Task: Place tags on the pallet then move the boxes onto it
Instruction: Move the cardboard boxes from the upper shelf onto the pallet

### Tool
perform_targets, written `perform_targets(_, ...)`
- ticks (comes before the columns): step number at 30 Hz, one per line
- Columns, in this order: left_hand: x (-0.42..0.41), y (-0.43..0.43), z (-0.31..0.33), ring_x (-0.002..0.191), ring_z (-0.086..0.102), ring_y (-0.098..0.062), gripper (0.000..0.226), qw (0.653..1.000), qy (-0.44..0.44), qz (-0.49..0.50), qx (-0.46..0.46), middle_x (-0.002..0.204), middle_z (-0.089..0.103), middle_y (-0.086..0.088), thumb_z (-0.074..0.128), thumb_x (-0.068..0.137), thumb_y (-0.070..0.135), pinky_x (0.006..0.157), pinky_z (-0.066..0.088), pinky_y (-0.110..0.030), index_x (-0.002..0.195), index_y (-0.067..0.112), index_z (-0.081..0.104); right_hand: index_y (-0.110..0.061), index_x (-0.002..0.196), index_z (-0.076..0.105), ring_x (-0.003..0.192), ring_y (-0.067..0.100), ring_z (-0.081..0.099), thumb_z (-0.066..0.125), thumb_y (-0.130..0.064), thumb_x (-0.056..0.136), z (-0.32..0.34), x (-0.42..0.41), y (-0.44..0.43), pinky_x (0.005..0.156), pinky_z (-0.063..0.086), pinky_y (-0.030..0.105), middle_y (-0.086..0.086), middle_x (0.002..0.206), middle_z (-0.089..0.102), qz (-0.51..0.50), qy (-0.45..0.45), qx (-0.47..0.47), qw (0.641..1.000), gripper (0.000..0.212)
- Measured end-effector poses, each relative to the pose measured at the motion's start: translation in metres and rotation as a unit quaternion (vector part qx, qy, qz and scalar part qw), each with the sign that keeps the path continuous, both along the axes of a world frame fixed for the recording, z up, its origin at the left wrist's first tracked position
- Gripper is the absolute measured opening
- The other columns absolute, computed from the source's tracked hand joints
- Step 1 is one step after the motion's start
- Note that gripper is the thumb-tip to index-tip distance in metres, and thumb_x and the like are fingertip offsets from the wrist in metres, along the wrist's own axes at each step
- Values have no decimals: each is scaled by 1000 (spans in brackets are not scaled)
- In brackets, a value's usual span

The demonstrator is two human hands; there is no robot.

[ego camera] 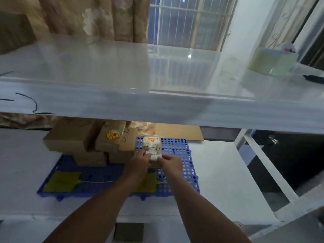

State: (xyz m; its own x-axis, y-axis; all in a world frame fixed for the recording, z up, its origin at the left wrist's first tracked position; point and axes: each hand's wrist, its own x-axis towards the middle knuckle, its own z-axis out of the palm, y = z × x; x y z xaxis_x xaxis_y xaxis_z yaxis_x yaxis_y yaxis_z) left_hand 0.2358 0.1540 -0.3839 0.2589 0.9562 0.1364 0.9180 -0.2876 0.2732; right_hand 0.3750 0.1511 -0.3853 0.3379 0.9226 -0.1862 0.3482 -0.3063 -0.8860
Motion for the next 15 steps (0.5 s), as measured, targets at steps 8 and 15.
perform_targets(8, 4, 23, -11, 123, 51, -32, 34, 992, 123, 18, 4, 134, 50, -13, 50, 100, 7, 87, 55, -42, 133, 10, 53, -20, 114, 78, 94, 11, 69, 70, -32, 92, -19, -6, 24, 75, 53, 22, -2, 107, 77, 5, -23, -11, 1000, 27)
perform_targets(15, 10, 33, -2, 113, 59, -29, 26, 970, 236, -18, 47, 119, 61, -14, 52, 98, 5, 81, 54, -35, 122, 3, 61, -23, 115, 75, 95, 9, 67, 67, -37, 94, -18, -10, 35, 73, 50, 23, -6, 109, 76, 33, -51, -3, 998, 27)
